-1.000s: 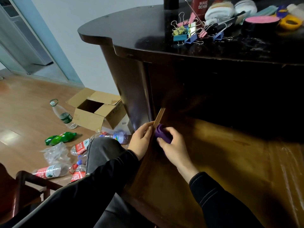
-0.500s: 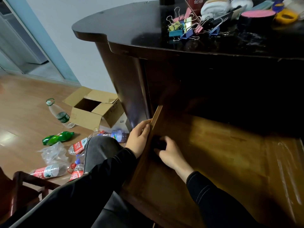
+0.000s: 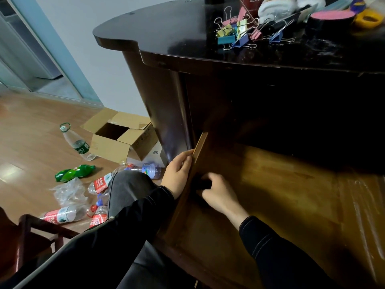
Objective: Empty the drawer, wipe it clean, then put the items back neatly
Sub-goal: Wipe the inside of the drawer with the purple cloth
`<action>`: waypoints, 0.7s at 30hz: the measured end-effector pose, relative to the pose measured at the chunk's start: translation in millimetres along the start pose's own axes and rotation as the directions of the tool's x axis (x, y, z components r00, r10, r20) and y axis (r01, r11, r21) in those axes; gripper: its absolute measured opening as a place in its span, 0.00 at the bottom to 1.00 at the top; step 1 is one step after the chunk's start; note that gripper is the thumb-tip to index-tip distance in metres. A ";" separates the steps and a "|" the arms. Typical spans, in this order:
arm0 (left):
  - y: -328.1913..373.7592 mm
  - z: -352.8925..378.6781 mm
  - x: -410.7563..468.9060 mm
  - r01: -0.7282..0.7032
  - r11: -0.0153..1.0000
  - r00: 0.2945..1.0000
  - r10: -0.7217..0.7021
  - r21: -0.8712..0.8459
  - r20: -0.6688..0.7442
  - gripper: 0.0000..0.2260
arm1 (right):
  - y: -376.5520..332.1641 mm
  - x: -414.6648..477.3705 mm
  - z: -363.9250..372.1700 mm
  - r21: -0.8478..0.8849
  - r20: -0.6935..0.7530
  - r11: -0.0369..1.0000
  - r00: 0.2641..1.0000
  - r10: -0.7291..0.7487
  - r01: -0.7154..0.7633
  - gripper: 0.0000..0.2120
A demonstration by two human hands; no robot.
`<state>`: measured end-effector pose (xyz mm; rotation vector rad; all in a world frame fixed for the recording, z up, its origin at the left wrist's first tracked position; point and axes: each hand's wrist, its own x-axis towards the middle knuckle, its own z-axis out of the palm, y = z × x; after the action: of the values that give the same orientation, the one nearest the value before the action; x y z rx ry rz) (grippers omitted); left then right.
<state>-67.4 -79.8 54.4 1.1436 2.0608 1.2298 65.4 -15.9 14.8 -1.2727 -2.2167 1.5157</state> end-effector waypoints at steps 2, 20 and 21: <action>-0.3 0.2 0.9 0.012 1.000 1.000 -0.012 -0.005 -0.002 0.13 | -6.6 1.2 -4.1 0.073 -0.090 0.993 0.993 -0.082 0.088 0.13; -4.2 0.7 1.8 -0.009 1.000 0.999 0.010 0.023 -0.041 0.14 | 17.7 -9.7 22.7 -0.225 -0.005 0.972 0.997 -0.075 0.072 0.16; -3.8 0.6 1.5 -0.008 1.000 0.999 0.009 0.020 -0.041 0.14 | 18.4 -12.3 23.5 -0.239 0.026 0.968 0.997 -0.075 0.079 0.16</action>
<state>-69.4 -79.1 50.7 1.1467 2.1049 1.2487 69.9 -38.6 -7.7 -1.2228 -2.4905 1.2650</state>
